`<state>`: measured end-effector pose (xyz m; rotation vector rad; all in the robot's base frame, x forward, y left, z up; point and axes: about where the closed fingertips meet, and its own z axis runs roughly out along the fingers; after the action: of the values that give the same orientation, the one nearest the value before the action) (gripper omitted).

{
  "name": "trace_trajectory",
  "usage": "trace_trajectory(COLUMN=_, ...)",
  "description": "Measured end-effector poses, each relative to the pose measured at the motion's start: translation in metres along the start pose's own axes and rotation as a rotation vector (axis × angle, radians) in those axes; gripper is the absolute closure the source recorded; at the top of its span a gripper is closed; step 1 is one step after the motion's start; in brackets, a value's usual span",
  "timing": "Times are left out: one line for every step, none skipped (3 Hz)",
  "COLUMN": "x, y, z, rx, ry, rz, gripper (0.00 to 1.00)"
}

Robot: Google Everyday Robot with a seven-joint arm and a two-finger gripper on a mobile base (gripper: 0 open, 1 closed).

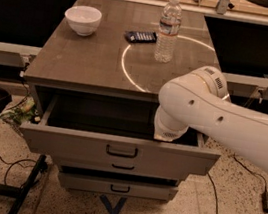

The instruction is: Open top drawer

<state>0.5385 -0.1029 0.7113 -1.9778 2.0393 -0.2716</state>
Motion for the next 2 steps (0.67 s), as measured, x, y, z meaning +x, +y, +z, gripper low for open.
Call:
trace_trajectory(x=-0.003, y=0.004, z=0.031, rx=-0.027, ry=-0.011, rz=0.0, gripper=1.0)
trace_trajectory(x=-0.004, y=0.007, z=0.049, rx=-0.061, ry=0.002, rz=-0.018, gripper=1.0)
